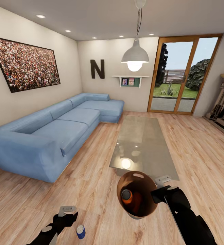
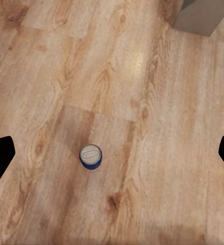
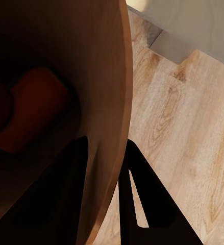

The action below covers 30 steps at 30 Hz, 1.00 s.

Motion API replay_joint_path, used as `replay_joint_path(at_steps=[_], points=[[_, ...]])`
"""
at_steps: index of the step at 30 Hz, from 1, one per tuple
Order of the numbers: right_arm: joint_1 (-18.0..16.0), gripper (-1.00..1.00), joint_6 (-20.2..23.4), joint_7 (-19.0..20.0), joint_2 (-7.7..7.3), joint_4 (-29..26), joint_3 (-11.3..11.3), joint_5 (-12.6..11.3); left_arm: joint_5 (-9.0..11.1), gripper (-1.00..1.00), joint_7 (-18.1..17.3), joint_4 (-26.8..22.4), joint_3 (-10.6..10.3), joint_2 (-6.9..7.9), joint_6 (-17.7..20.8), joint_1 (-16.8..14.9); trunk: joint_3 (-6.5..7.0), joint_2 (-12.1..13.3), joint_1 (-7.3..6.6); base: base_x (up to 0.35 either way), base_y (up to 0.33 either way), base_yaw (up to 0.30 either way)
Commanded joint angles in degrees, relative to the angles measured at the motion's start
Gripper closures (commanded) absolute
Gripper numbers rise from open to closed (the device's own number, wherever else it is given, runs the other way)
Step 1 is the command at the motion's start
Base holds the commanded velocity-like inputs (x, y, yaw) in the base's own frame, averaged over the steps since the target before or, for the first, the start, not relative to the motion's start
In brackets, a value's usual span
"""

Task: Put the three can of soda from the living room inside the tash can in the kitchen.

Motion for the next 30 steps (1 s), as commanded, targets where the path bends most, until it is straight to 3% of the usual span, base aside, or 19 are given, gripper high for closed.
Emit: replay_joint_path(at_steps=[1,8,22,30], points=[[0.0,1.0,0.0,0.1,0.0,0.0,0.0,-0.5,0.0,-1.0,0.0,0.0,0.0,-0.02,0.1,0.0,0.01,0.0,0.0,0.0,0.0,0.0],[0.0,1.0,0.0,0.1,0.0,0.0,0.0,-0.5,0.0,-1.0,0.0,0.0,0.0,0.01,0.3,0.0,0.01,0.0,0.0,0.0,0.0,0.0],[0.0,1.0,0.0,0.1,0.0,0.0,0.0,-0.5,0.1,-1.0,0.0,0.1,-0.1,0.04,0.4,0.0,-2.51,-5.6,3.07,0.0,0.0,0.0],[0.0,1.0,0.0,0.1,0.0,0.0,0.0,-0.5,0.1,-1.0,0.0,0.0,0.0,0.04,0.3,0.0,-2.68,-6.0,3.29,0.0,0.0,0.0]])
